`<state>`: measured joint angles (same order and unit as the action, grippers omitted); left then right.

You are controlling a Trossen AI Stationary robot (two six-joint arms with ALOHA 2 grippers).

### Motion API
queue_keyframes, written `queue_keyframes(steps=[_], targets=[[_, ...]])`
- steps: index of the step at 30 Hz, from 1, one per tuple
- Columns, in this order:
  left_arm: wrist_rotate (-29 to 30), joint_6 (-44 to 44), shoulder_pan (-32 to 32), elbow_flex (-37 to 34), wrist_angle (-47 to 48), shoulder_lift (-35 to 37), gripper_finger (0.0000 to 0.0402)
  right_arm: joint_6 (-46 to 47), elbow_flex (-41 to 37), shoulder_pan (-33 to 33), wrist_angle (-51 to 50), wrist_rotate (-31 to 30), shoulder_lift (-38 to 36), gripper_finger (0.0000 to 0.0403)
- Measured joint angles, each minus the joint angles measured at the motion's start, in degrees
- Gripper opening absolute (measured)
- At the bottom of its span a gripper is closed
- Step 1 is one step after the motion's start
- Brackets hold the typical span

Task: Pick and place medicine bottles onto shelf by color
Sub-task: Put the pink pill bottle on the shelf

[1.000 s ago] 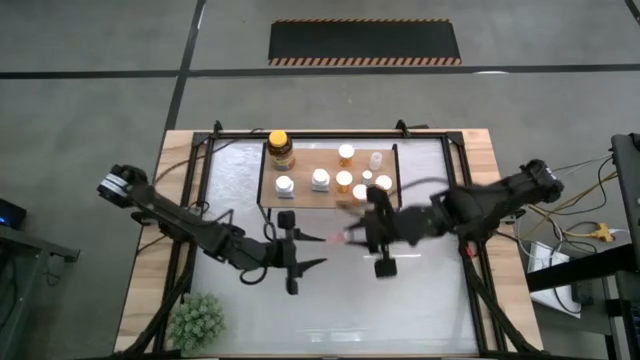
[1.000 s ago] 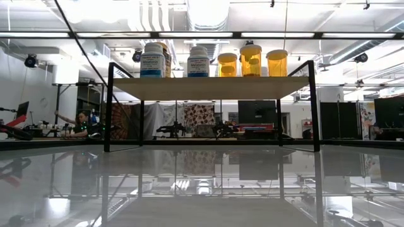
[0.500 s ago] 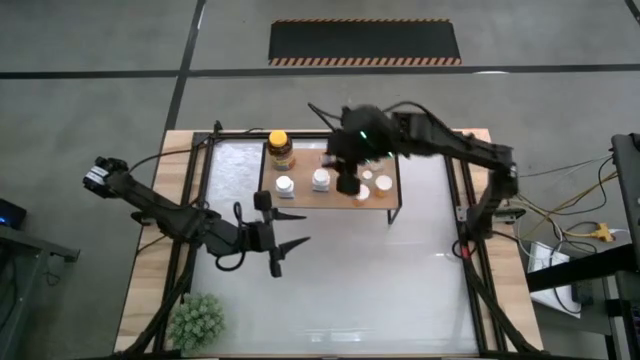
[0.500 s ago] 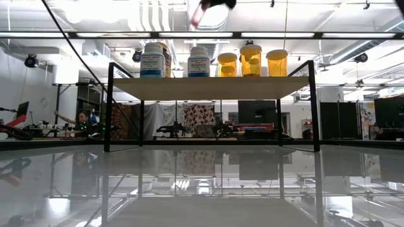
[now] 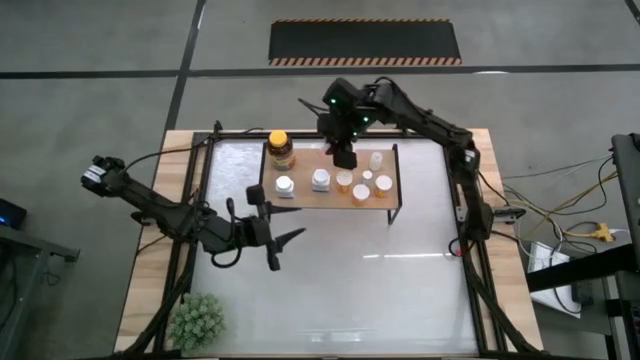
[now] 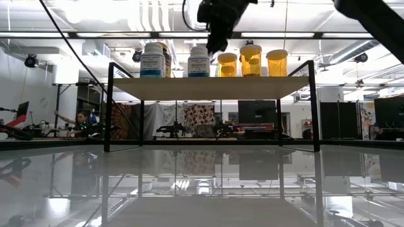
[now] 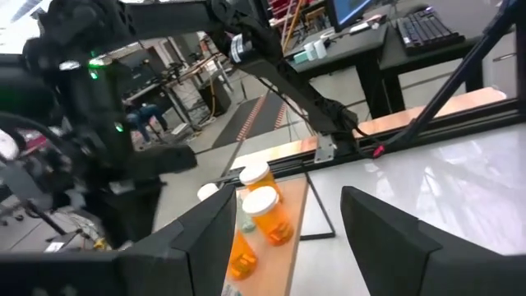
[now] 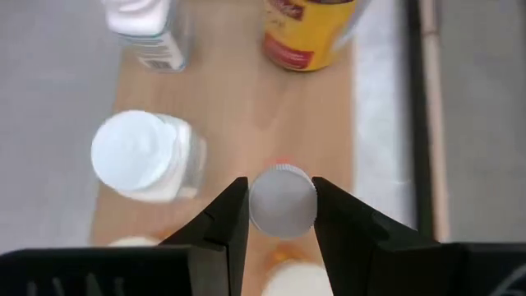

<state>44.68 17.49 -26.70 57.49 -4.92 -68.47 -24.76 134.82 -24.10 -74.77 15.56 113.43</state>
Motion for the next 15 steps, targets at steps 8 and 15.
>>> queue_keyframes(steps=[8,15], targets=[[1.3,1.1,0.0,0.0,0.0,0.0,0.0203,-0.3,0.0,-0.7,-0.3,2.4,3.3,0.0109],[1.3,1.5,0.0,0.0,0.0,0.0,0.0203,1.0,0.0,-0.7,-0.5,2.4,4.6,0.0109]])
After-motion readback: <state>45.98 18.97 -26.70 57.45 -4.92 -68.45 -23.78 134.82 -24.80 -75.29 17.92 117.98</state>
